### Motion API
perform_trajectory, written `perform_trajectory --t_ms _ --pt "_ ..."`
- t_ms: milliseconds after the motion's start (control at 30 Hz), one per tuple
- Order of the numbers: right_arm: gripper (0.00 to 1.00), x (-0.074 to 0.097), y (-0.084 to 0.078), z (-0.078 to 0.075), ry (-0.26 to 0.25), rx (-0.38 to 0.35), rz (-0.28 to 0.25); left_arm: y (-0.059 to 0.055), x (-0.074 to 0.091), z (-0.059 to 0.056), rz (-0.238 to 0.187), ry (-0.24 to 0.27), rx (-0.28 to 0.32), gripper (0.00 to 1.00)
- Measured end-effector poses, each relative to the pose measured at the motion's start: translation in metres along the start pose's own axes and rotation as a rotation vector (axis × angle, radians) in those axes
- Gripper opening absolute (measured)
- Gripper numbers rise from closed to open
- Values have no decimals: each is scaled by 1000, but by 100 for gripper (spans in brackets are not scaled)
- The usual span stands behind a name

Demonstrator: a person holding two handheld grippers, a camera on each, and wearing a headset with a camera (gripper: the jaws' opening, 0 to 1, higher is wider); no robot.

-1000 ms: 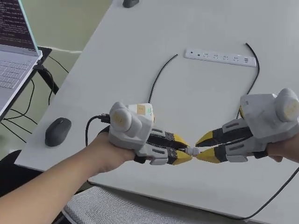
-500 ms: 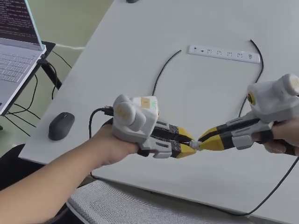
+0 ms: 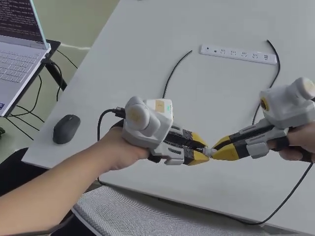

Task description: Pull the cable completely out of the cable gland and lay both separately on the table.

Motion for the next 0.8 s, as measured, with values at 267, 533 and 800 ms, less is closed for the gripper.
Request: perform_trajectory --t_ms 267,533,800 --pt "7 0 4 13 -149 220 46 -1 -1 3 2 2 37 15" --pt "7 -8 -2 32 -360 538 134 -3 -4 2 8 -8 71 15" --pt "7 -11 -10 40 -523 694 147 -2 -6 4 -11 -7 97 15"
Point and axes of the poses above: the centre of the closed fingertips' face, and the gripper's own axes: x roughly backward along the fingers, z roughly to its left, y roughly out of its top, the point moved 10 cm from there along x, roughly backward along the fingers, and after that the axes turned 6 degrees about -x, right-handed, at the moved point
